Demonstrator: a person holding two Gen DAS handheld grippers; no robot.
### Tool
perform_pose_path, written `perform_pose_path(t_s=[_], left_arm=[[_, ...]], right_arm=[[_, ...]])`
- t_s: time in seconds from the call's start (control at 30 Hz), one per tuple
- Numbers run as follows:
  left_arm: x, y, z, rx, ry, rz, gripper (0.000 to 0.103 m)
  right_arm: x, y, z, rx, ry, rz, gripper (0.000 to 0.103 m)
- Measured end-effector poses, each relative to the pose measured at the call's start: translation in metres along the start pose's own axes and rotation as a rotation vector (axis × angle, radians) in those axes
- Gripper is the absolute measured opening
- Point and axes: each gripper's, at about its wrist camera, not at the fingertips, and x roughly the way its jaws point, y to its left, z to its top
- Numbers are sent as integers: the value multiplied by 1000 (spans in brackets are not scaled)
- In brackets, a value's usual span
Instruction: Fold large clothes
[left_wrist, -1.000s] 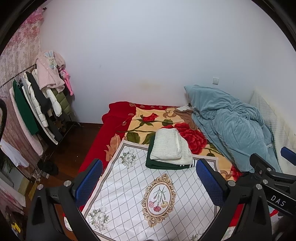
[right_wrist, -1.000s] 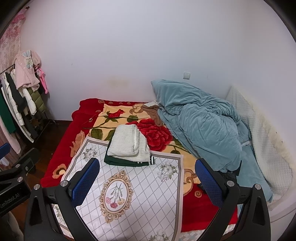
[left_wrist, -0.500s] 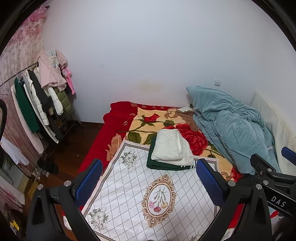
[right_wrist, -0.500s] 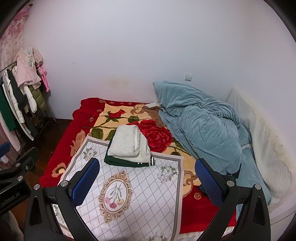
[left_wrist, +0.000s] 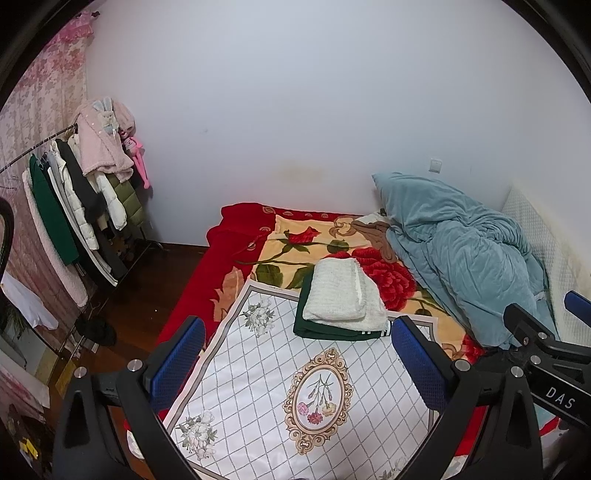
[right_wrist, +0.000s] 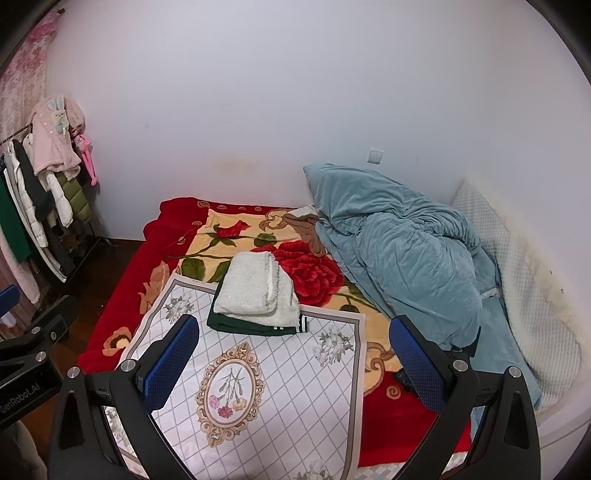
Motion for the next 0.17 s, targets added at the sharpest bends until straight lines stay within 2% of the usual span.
perform_pose_path(t_s=[0.17], left_arm=[[0, 3, 0, -3, -3, 0, 103]], right_arm=[[0, -1, 1, 0, -1, 0, 103]])
